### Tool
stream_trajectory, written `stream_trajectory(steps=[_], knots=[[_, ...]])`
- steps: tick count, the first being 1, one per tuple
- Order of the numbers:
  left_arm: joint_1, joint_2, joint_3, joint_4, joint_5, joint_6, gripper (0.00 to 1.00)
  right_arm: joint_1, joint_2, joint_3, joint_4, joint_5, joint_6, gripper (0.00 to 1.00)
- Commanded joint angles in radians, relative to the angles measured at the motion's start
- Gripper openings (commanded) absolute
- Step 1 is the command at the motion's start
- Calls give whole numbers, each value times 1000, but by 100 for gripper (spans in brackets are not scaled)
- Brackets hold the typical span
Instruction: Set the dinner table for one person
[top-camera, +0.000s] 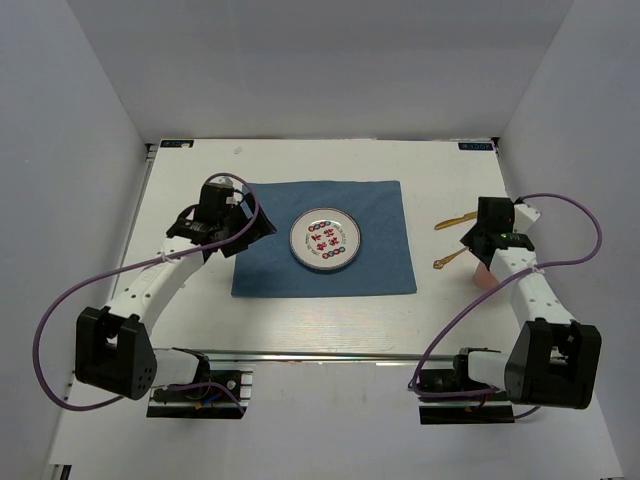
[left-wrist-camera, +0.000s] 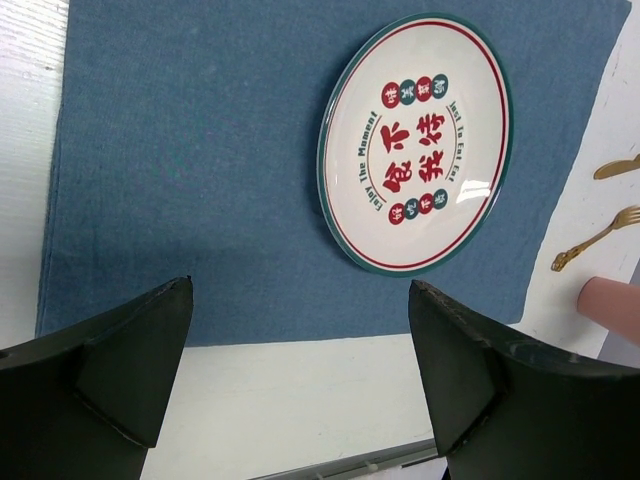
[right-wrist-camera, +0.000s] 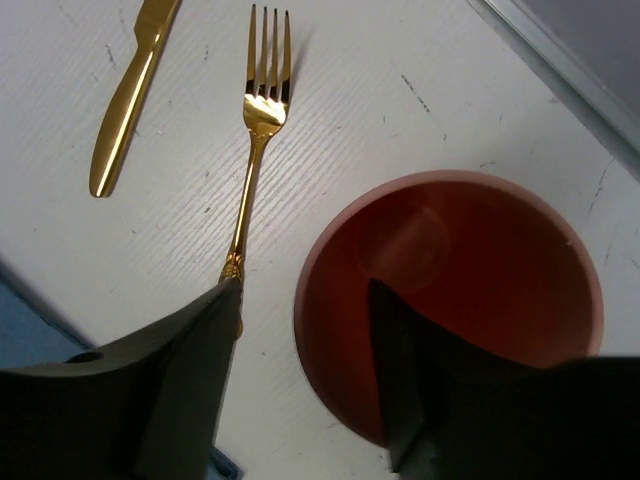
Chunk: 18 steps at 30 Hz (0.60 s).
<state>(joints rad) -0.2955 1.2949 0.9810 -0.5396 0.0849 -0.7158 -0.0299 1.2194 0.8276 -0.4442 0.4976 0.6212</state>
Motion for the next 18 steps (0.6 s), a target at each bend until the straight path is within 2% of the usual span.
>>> stream_trajectory(steps=[1,2,3,4,5,6,11,14,16,17,18], knots=[[6,4,7,3,16,19,98,-13,-4,1,61,-14,-1,55],[6,7,7,4,18,21,98,-11,-9,5,56,-7,-6,44],[6,10,5,4,19,21,98,-11,-17,7,42,28,-3,25],[15,14,5,4,21,22,98,-11,-24,8,42,38,-8,16],[15,15,5,6,21,22,98,-11,-41,11,41,47,-18,14],[15,17,5,6,22,22,98,-11,-44,19,16,71,-24,0],[15,14,18,1,15,21,98,16,-73,126,-56,105,-63,0],[15,4,25,-13,-2,13,98,28,-78,181,-4,-16,-147,0],[15,1,38,-23,-23,3,98,77,19,246,-19,-125,-197,0],[15,3,42,-25,-28,0,98,99,75,337,-37,-164,-215,0],[15,4,54,-34,-31,-5,98,129,188,394,-65,-210,-233,0]])
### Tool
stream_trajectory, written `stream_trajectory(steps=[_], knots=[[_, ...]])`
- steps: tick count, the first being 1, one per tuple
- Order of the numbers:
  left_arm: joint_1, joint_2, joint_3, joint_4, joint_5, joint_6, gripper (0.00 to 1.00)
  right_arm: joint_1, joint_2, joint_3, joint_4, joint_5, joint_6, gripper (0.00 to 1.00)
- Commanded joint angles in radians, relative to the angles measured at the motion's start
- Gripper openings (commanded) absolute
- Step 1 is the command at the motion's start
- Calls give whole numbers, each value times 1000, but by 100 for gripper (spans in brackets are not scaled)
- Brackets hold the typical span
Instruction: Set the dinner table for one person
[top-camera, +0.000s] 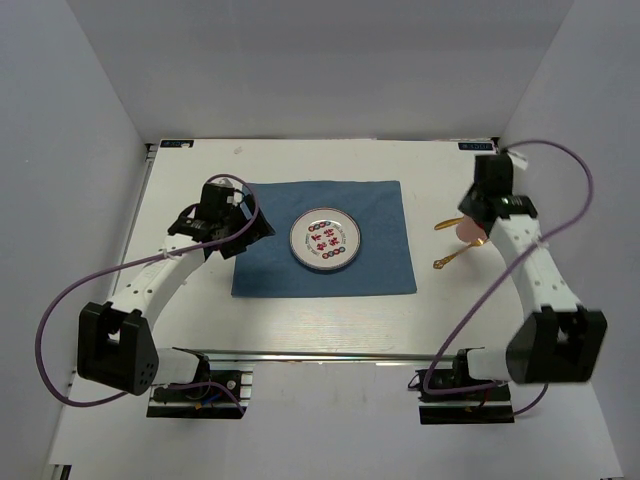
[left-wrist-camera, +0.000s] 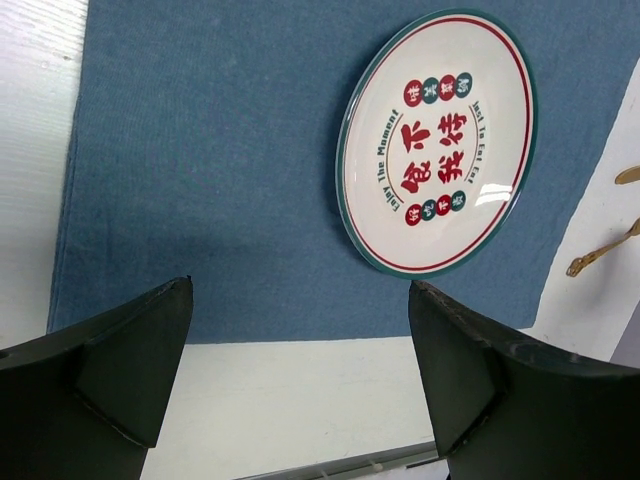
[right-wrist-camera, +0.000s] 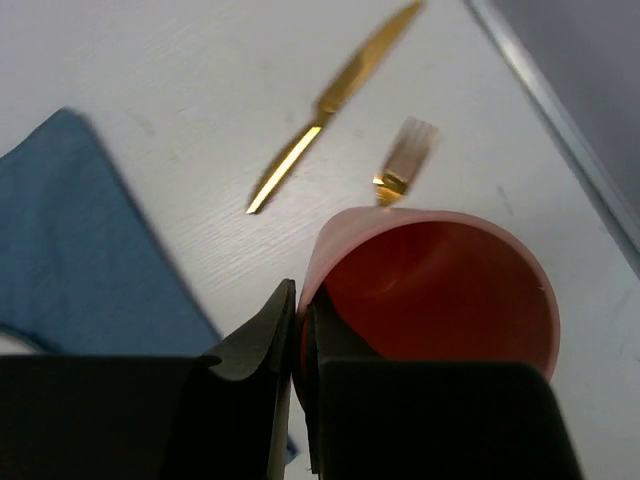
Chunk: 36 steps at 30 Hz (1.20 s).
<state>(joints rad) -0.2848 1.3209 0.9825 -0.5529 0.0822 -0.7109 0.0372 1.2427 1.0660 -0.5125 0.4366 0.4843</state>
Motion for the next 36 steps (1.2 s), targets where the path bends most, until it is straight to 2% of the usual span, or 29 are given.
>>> stream_trajectory(steps=[1,3,8,12,22,29,35,36], knots=[[4,-20,59,-28,-33,-12,98,82,217,208,-15,-168,-125,0],[4,-8,79,-42,-44,-13,98,130,358,346,-47,-205,-136,0],[4,-9,88,-64,-56,-4,98,254,570,630,-81,-242,-185,0],[4,-17,79,-42,-45,19,98,317,749,796,-84,-295,-252,0],[4,-15,39,-31,-32,47,98,371,1014,1153,-224,-196,-311,0],[4,-12,35,-25,-27,53,98,391,1022,1122,-224,-122,-288,0],[4,-3,27,-19,-13,54,98,385,1014,1068,-192,-167,-289,0],[4,-3,25,-16,-12,53,98,386,1015,1063,-186,-182,-291,7]])
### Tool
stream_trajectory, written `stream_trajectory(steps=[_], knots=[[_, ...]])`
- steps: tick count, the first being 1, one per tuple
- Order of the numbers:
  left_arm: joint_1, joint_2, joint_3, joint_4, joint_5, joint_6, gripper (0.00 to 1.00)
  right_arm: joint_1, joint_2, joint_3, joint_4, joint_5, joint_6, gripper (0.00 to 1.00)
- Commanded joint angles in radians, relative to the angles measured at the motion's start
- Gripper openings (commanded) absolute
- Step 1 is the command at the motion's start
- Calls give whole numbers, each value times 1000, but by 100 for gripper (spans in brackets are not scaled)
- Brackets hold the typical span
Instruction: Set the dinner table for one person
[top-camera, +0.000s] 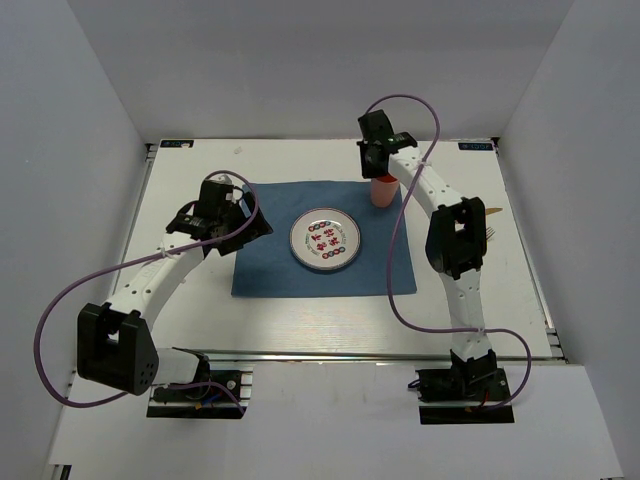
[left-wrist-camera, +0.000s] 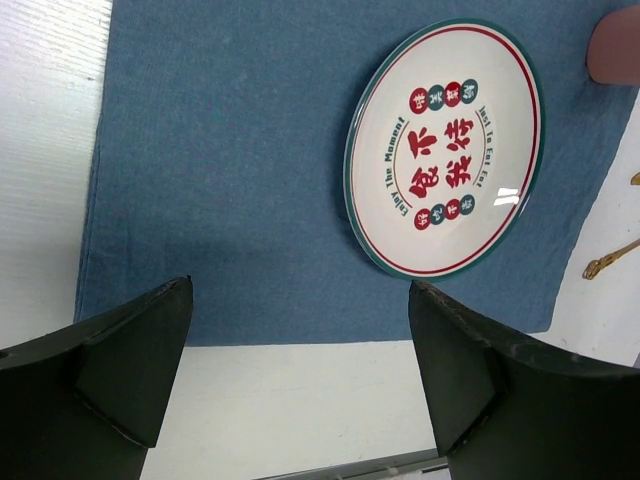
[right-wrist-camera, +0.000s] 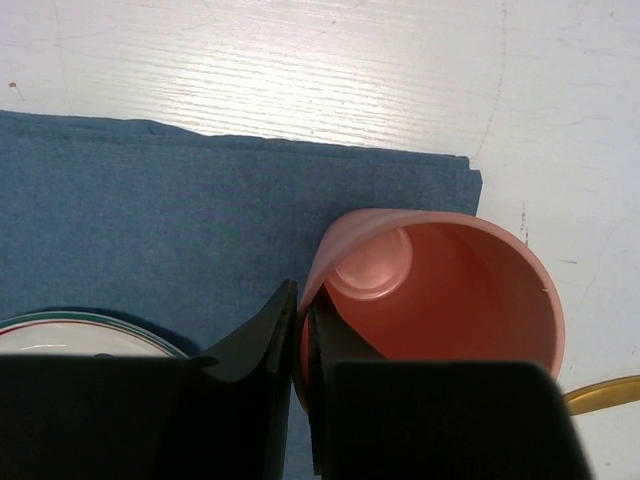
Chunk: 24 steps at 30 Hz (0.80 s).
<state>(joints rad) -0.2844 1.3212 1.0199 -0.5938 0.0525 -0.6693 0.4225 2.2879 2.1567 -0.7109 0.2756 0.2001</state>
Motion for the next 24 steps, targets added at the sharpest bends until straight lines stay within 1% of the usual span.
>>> stream_trajectory(steps=[1,2,3,4,5,6,7,8,9,12,15,17,20,21,22,23,24], knots=[[4,-4,-12,25,18,11,98,-1,-27,-32,19,-32,-10,12],[4,-7,-12,25,17,11,98,-1,-25,-31,25,-42,-10,15],[4,-8,-12,25,17,11,98,-2,-22,-28,28,-65,-8,27],[4,-10,-12,22,17,13,98,-2,-22,-24,37,-78,-7,35],[4,-11,-12,22,17,14,98,-19,-22,-17,40,-84,-4,44],[4,-13,-11,22,15,14,98,-1,-25,-14,45,-91,-1,54],[4,-14,-11,22,14,16,98,-1,-39,-12,53,-98,5,59],[4,-17,-14,20,12,14,98,-7,-45,3,60,-104,12,70],[4,-20,-14,20,6,16,98,-4,-60,14,62,-117,21,89],[-5,-25,-9,12,-11,16,98,-25,-106,72,59,-160,65,89],[-6,-36,-6,-3,-22,16,98,-65,-187,77,71,-154,105,89],[-6,-45,-4,-17,-34,17,98,-89,-234,59,73,-121,128,89],[-6,-69,11,-55,-36,27,98,-149,-326,-41,68,-24,192,89],[-6,-77,20,-84,-77,37,98,-163,-371,-78,71,0,211,89],[-6,-98,38,-101,-92,46,98,-172,-395,-168,85,25,228,89],[-6,-109,46,-115,-100,60,98,-200,-412,-216,93,66,242,89],[-6,-119,55,-141,-106,95,98,-224,-442,-254,93,88,292,89]])
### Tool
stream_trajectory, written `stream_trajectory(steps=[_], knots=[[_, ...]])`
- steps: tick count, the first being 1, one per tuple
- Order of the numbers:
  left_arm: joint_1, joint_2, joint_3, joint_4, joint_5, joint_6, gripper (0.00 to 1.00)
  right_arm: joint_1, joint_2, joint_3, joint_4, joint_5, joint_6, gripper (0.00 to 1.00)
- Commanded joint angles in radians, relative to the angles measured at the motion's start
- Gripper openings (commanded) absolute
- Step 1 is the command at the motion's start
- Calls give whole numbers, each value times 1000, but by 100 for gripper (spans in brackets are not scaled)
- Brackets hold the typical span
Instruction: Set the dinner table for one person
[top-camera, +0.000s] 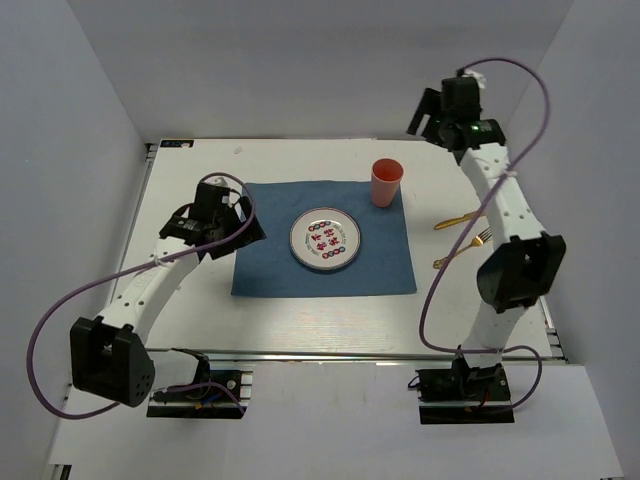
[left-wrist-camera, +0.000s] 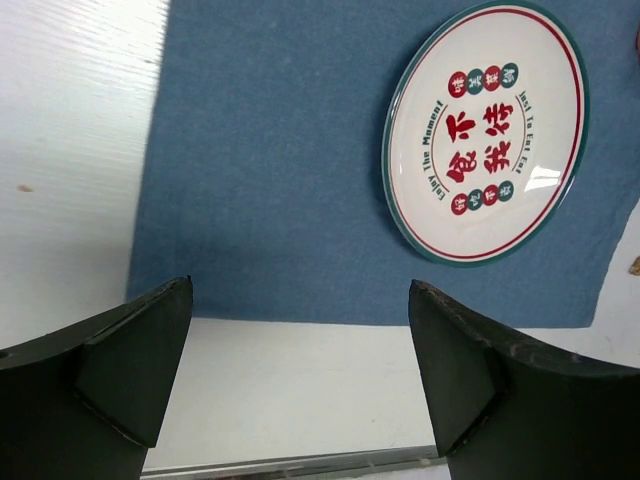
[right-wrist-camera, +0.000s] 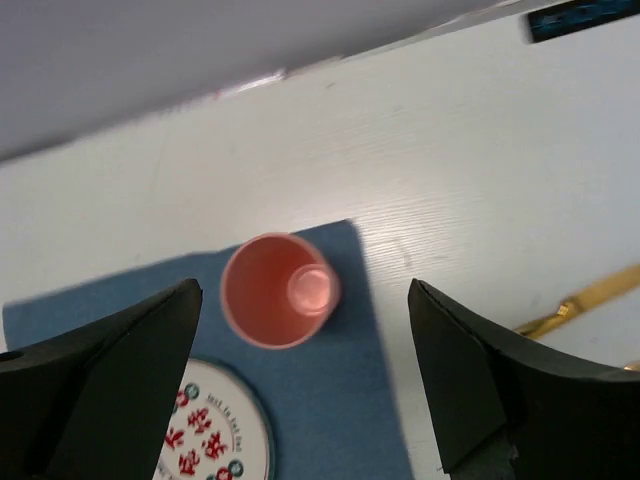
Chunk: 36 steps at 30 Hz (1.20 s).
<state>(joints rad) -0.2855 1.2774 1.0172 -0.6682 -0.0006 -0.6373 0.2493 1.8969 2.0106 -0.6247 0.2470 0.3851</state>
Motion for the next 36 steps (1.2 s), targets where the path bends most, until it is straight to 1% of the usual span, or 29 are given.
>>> stream_trajectory(steps=[1,2,4,5,7,8,10,15,18,19,22,26,30,31,34,35,36], knots=[[-4,-91,67,-79,-56,85,98,-65,-62,-180,2,130,130,89],[-4,-96,86,-93,-65,109,98,-112,-70,-209,-6,156,158,89],[-4,-107,98,-142,-93,151,98,-134,-82,-286,-39,196,271,89],[-4,-115,86,-146,-132,163,98,-157,-85,-309,-49,251,322,89],[5,-136,46,-125,-153,172,98,-171,-84,-351,-50,271,412,89],[5,-156,5,-111,-162,174,98,-180,-79,-384,-43,276,434,89],[14,-162,-14,-82,-147,186,98,-189,-67,-415,-20,247,469,88],[14,-148,-3,-97,-150,205,98,-202,36,-391,-43,206,526,86],[14,-168,-20,-93,-163,202,98,-216,103,-359,-111,202,593,83],[14,-177,-22,-96,-171,200,98,-223,128,-349,-151,212,642,83],[14,-184,-22,-93,-182,199,98,-228,140,-369,-176,227,701,81],[14,-178,-22,-94,-173,199,98,-237,157,-449,-86,175,690,79],[14,-181,-23,-93,-168,200,98,-239,192,-463,-41,123,658,78],[14,-181,-23,-91,-168,202,98,-267,200,-466,-27,109,647,78],[14,-182,-23,-93,-171,200,98,-285,231,-464,-36,68,661,76],[14,-181,-23,-94,-174,200,98,-286,241,-464,-49,60,666,73],[14,-184,-22,-96,-177,199,98,-291,243,-469,-55,60,670,72]])
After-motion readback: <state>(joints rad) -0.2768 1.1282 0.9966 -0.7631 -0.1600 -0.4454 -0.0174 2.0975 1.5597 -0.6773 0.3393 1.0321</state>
